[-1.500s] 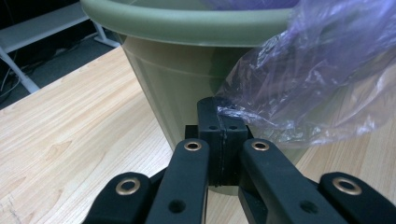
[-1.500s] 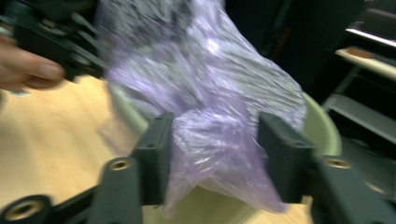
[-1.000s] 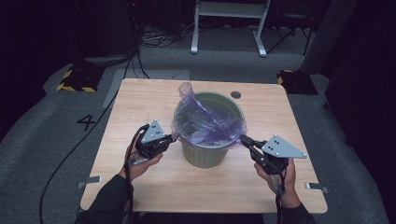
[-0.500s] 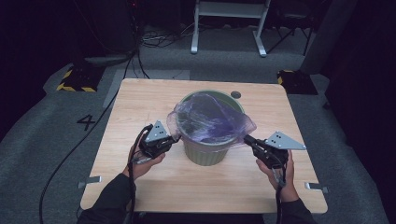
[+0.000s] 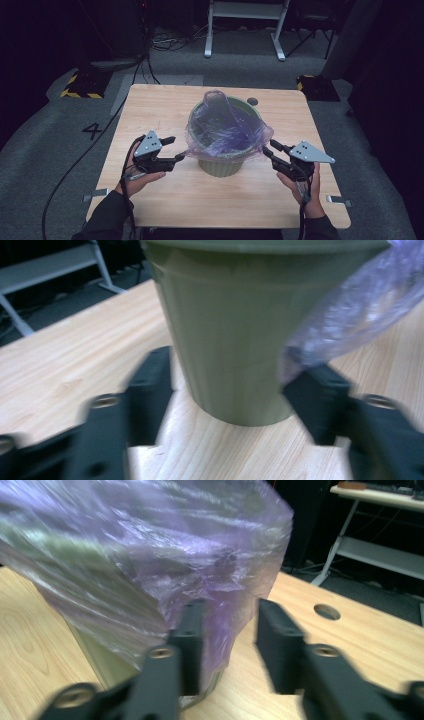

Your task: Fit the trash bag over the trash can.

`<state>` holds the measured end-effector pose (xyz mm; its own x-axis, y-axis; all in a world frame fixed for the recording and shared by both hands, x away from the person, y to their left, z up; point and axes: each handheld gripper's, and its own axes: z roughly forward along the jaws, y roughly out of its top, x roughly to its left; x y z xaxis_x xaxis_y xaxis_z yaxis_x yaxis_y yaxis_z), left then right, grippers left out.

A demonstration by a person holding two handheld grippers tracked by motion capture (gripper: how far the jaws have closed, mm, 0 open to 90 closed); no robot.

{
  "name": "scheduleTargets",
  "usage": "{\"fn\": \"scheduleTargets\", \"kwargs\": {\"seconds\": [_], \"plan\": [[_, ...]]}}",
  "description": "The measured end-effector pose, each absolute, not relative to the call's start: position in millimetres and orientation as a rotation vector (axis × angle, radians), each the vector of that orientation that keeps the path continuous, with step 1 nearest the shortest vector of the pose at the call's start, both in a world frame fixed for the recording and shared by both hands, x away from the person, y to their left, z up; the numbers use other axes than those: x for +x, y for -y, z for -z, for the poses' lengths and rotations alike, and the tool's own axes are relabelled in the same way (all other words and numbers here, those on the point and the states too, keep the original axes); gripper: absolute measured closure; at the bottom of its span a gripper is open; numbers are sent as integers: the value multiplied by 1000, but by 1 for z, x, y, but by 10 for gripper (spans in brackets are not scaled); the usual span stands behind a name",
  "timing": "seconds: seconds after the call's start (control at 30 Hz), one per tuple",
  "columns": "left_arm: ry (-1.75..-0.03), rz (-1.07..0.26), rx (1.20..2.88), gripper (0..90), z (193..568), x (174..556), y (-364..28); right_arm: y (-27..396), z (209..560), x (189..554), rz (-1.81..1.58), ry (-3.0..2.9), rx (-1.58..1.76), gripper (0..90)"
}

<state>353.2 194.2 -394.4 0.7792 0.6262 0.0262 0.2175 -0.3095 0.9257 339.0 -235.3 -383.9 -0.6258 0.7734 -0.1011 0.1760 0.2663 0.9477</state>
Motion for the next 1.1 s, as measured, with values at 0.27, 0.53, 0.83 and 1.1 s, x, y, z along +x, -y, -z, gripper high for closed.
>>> {"fn": "scheduleTargets", "kwargs": {"seconds": [0.27,0.53,0.83,1.1], "plan": [[-564,-450,1762,191,353,339,-207,228,357,319,-1409,-1912,758,289],[-550,-507,1865,386,358,334,-199,210,327,306,-1439,-1877,659,243],[-614,-463,1935,653,396,346,-189,171,325,325,-1259,-1938,622,401],[-605,-448,1946,896,411,347,-198,189,337,350,-1217,-1901,712,896]]}}
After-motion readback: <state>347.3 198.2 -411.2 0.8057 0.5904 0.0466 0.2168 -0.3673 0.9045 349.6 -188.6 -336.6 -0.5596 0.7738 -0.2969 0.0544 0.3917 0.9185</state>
